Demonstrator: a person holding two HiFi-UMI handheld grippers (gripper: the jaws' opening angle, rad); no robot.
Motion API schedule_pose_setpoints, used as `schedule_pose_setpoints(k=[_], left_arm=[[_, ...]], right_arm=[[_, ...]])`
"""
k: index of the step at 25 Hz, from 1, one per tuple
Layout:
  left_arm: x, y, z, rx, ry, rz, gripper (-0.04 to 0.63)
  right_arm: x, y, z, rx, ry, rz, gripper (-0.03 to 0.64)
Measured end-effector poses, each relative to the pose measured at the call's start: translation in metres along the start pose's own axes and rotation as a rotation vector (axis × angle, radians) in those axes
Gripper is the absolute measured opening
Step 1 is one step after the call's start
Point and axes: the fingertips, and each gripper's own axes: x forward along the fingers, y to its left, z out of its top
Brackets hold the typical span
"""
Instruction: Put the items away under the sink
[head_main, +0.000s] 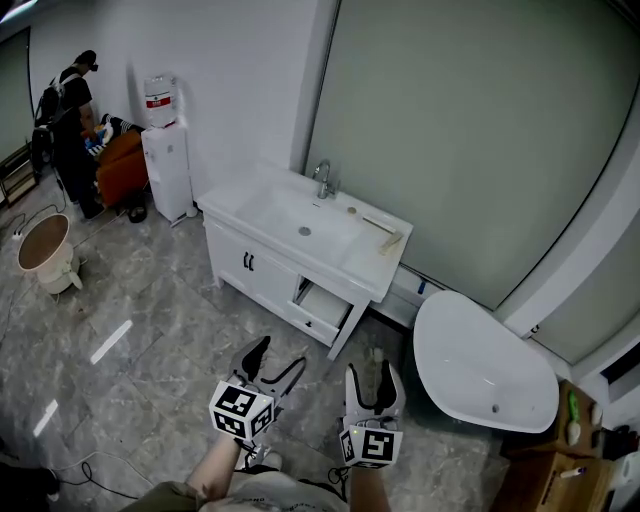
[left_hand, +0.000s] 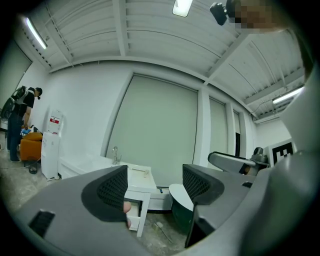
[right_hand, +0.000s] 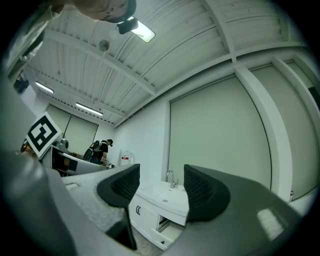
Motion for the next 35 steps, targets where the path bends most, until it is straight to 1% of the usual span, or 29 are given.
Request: schedule_pose_setpoints(k=[6,13,19,24,31,35], left_arm=[[0.033,0.028,0.001,-0.007,0.016,-0.007,0.330],[0.083,0.050,-0.011,-0.008,0.053,-0.004,0.330],[0.149,0.070,-0.011,-0.007,0.063,0.028,0.330],[0.216,0.081,0.004,0.007,0.055,0.055,0.330],[0.320,0.081,0.031,0.028,0.040,0.073,0.330],[0.355,0.087,0.036,0.028,0.042,0.100,0.330]], right_arm=[[0.038,-0.010,-0.020,-0.006,0.034,-0.026,0.265],[0.083,-0.041,-0.049,-0.005,0.076,-0.051,0.265],[0.140,-0.090,-0.072,0.015,0.085,-0.048,0.265],[0.198,-0.138,-0.080,0.029,0.072,-0.031,0.265],[0.282,-0.209,-0.082,0.032,0.057,0.021,0.265],[0.317,-0.235,-0.092,0.036,0.068,0.048,0.265]])
